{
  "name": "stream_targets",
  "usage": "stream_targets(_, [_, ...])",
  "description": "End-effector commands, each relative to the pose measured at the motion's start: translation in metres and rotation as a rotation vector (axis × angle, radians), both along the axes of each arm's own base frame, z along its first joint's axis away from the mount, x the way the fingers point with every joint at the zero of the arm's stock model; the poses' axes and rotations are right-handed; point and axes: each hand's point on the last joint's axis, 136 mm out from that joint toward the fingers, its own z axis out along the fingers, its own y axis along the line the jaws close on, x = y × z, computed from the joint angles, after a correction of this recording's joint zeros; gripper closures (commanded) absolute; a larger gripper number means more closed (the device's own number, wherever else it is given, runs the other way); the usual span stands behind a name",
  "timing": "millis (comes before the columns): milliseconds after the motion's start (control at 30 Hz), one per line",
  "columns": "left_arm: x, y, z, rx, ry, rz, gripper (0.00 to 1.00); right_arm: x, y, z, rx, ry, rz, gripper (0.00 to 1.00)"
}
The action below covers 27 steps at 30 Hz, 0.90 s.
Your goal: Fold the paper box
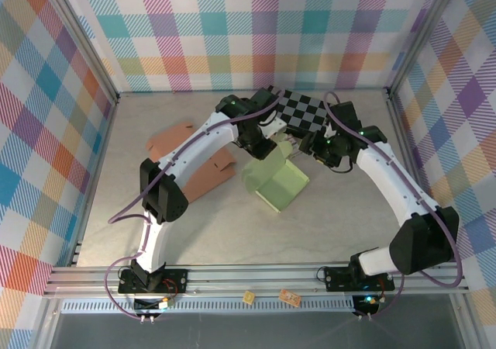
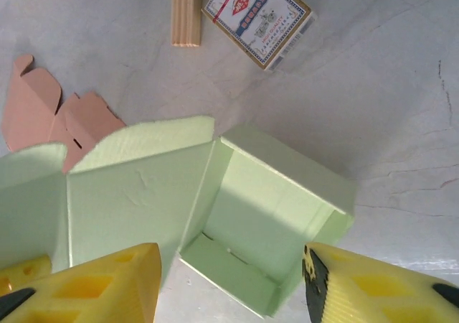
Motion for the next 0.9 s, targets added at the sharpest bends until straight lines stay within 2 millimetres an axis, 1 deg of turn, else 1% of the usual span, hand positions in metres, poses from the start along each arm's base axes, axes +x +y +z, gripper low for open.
stream_targets(0, [0.009,0.004,0.017,0.067,-0.146,-0.155,0.94,-0.012,-0.004,-0.013,-0.036,0.017,0.058,0.44])
stream_targets(167, [0.016,-0.001,0.032,0.067,-0.220,-0.255,0.91,-0.020,-0.002,-0.018,-0.021,0.034,0.076,0.44])
stream_targets(200, [0.014,-0.002,0.032,0.071,-0.226,-0.308,0.90,-0.021,-0.002,-0.018,-0.022,0.038,0.077,0.44])
stream_targets(267, [0.010,0.001,0.032,0.096,-0.233,-0.377,0.85,-0.023,-0.001,-0.017,-0.014,0.045,0.080,0.44])
stream_targets(333, [0.008,0.009,0.029,0.136,-0.229,-0.411,0.85,-0.025,0.001,-0.017,0.001,0.055,0.083,0.44])
stream_targets(433, [0.001,0.019,0.027,0.176,-0.214,-0.445,0.94,-0.029,0.001,-0.020,0.007,0.070,0.081,0.44])
stream_targets(500, [-0.004,0.022,0.027,0.183,-0.205,-0.458,0.98,-0.031,0.002,-0.022,0.010,0.077,0.085,0.44])
stream_targets(567, [0.000,0.023,0.027,0.198,-0.220,-0.438,0.98,-0.032,0.001,-0.023,0.006,0.079,0.090,0.44])
stream_targets(600, [0.004,0.023,0.028,0.212,-0.235,-0.418,0.93,-0.032,0.000,-0.022,0.000,0.076,0.092,0.44])
stream_targets(633, [0.009,0.022,0.030,0.224,-0.263,-0.379,0.82,-0.031,-0.001,-0.020,-0.009,0.061,0.097,0.42])
stream_targets(667, [0.013,0.019,0.034,0.220,-0.289,-0.345,0.76,-0.029,-0.003,-0.019,-0.024,0.049,0.101,0.41])
stream_targets(700, [0.016,0.016,0.040,0.206,-0.313,-0.314,0.75,-0.027,-0.004,-0.017,-0.040,0.036,0.105,0.41])
stream_targets(767, [0.032,0.015,0.059,0.145,-0.383,-0.128,0.63,-0.019,-0.006,-0.012,-0.070,-0.001,0.123,0.39])
stream_targets(800, [0.034,0.017,0.064,0.108,-0.378,-0.043,0.59,-0.014,-0.006,-0.011,-0.080,-0.016,0.134,0.38])
stream_targets(833, [0.035,0.023,0.066,0.066,-0.343,0.049,0.57,-0.009,-0.005,-0.011,-0.099,-0.027,0.153,0.36])
stream_targets(867, [0.033,0.030,0.062,0.035,-0.283,0.138,0.56,-0.002,-0.005,-0.011,-0.118,-0.043,0.175,0.35])
